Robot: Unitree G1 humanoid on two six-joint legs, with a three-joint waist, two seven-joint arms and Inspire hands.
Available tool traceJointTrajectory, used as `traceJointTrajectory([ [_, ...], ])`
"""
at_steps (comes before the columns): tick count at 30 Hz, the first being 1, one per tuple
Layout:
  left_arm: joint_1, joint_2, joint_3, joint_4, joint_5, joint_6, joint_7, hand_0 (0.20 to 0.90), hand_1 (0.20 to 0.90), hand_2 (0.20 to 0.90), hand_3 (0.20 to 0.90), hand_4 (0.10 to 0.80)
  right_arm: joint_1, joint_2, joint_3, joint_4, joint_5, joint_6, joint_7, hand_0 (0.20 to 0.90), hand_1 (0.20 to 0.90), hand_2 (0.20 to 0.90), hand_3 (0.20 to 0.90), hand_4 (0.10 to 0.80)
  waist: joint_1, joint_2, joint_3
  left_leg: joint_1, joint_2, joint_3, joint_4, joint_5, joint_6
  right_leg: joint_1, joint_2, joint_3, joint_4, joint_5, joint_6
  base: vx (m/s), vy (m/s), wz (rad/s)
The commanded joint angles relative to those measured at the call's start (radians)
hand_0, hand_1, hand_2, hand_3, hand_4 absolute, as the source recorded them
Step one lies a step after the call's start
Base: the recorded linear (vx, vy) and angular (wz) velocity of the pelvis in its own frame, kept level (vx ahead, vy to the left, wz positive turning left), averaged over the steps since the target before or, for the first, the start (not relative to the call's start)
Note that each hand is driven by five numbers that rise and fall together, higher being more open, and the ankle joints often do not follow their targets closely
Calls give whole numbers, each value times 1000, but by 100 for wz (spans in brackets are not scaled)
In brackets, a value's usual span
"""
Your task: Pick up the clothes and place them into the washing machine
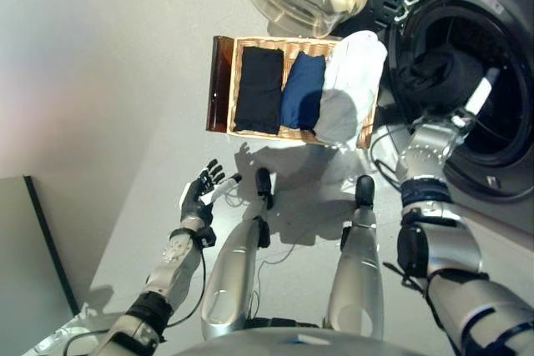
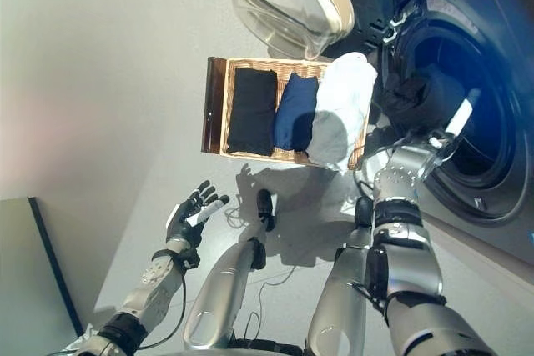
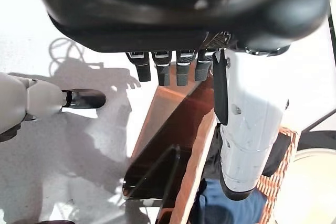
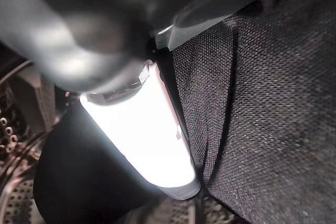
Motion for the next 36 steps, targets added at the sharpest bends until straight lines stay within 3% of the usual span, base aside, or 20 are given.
traceJointTrajectory([
  [1, 30, 46, -17, -96, -26, -73, -11, 900, 900, 900, 900, 800, -93, -138, -5, -40, -19, -81, 21, 200, 200, 200, 200, 300, 13, 21, -45, 10, 34, -8, 123, -162, -75, -53, 4, 31, 63, -35, -56, 22, -13, -4],
  [16, 35, 58, -24, -192, -65, -100, -25, 900, 900, 900, 900, 800, -302, -352, 35, 107, 38, -74, -6, 200, 200, 200, 200, 300, 29, 69, -45, -31, 18, 11, 98, -146, -79, -137, 9, 77, 77, -36, -58, 10, 0, -4],
  [36, 28, 67, -20, -236, -66, -117, -5, 900, 900, 900, 900, 800, -425, -457, 33, 112, 98, -165, -52, 200, 200, 200, 200, 300, 23, 105, -65, -63, 1, 34, 81, -140, -81, -198, 11, 118, 85, -33, -59, 2, 2, -1],
])
